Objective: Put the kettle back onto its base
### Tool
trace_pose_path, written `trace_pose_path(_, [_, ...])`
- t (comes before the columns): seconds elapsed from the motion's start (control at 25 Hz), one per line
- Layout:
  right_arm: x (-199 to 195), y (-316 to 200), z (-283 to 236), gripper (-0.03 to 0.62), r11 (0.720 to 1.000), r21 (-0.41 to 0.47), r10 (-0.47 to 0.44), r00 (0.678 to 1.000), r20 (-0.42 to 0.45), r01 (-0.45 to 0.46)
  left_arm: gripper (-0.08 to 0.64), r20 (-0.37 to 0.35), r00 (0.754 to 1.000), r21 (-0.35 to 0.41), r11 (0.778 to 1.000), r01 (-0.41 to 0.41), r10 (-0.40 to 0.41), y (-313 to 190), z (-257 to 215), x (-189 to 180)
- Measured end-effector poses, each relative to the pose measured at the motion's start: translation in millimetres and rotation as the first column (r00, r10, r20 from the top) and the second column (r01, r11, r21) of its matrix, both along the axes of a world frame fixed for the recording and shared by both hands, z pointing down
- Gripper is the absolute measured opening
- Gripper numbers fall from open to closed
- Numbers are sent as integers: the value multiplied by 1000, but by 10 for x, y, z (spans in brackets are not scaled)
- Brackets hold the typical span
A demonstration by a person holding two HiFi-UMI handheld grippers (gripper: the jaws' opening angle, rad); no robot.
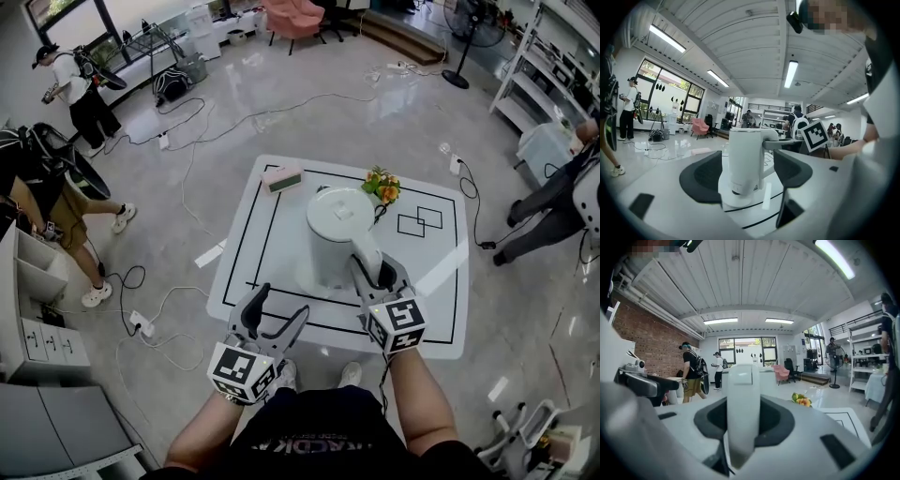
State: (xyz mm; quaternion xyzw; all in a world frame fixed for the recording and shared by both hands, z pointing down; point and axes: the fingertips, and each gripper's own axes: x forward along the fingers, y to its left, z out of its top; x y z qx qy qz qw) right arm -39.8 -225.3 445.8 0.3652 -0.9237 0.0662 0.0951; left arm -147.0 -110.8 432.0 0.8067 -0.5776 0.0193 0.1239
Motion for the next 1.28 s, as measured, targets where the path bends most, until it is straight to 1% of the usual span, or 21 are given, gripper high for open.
trace_pose_path(0.32, [-386, 18, 111, 114, 1000, -12, -19, 1000, 1, 19, 336, -7, 1000, -16, 1000, 15, -15, 25, 74, -337])
trace_pose_path(0.6, [-490, 12, 208, 114, 1000, -18, -9, 1000, 6, 9, 336, -9, 1000, -26, 1000, 11, -11, -20, 128, -486])
trace_pose_path(0.84, [-466, 41, 208, 114, 1000, -5, 0, 999, 32, 1, 336, -13, 1000, -38, 999, -5, 5, -64, 157, -487])
trace_pose_path(1.04, [-405, 122, 218, 114, 1000, 26, -6, 998, 56, 4, 336, -14, 1000, -41, 999, -13, 12, -95, 171, -438])
trace_pose_path(1.28, [-389, 240, 229, 114, 998, 56, -21, 998, 60, 18, 336, -11, 1000, -44, 999, -18, 18, -53, 172, -347])
